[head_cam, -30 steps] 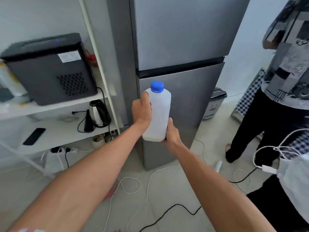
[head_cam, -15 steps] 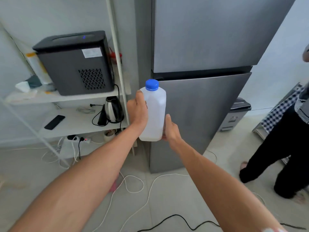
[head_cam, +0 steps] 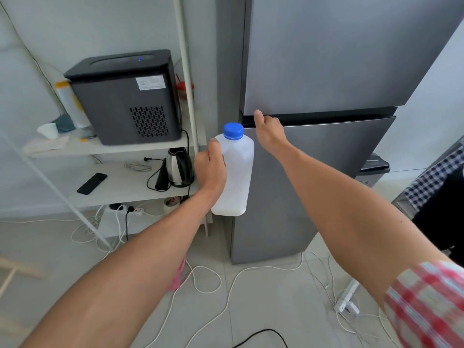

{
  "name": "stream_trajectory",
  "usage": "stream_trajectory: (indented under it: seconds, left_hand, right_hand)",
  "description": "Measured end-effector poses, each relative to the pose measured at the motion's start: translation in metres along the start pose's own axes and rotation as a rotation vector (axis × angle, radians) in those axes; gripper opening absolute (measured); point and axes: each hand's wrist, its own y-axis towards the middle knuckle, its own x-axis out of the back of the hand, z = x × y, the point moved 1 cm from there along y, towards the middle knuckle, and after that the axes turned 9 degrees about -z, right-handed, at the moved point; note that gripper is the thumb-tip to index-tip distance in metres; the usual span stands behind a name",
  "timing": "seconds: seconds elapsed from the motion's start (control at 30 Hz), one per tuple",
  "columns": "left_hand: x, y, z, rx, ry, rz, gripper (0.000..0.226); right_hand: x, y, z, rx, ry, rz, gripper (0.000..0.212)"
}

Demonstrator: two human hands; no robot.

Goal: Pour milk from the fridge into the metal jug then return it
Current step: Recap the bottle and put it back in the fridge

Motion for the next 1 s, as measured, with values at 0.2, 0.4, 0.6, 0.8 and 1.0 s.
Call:
stream_trajectory:
  seconds: [0.2,0.4,0.6,0.8,1.0]
  left_hand:
    - [0.002,0.008,0.002,0.005,-0.008,0.005,0.049]
    - [0.007,0.013,0.006,0.003,0.007,0.002,0.048]
    - [0.013,0.018,0.012,0.015,0.017,-0.017,0.048]
    - [0.017,0.016,0.029,0.075,0.044,-0.027,0.042]
    - [0.005,0.000,0.044,0.136,0.039,-0.008,0.038]
  right_hand:
    - [-0.004,0.014,0.003,-0.064,-0.105,0.053,0.051]
    - [-0.004,0.022,-0.005,-0.037,-0.107,0.013,0.051]
    - [-0.002,-0.001,-0.004,-0.117,-0.221,-0.187,0.075]
    - [0.040,-0.038,-0.018,-0.211,-0.326,-0.352,0.052]
    - [0.102,-0.079,-0.047,-0.367,-0.299,-0.386,0.074]
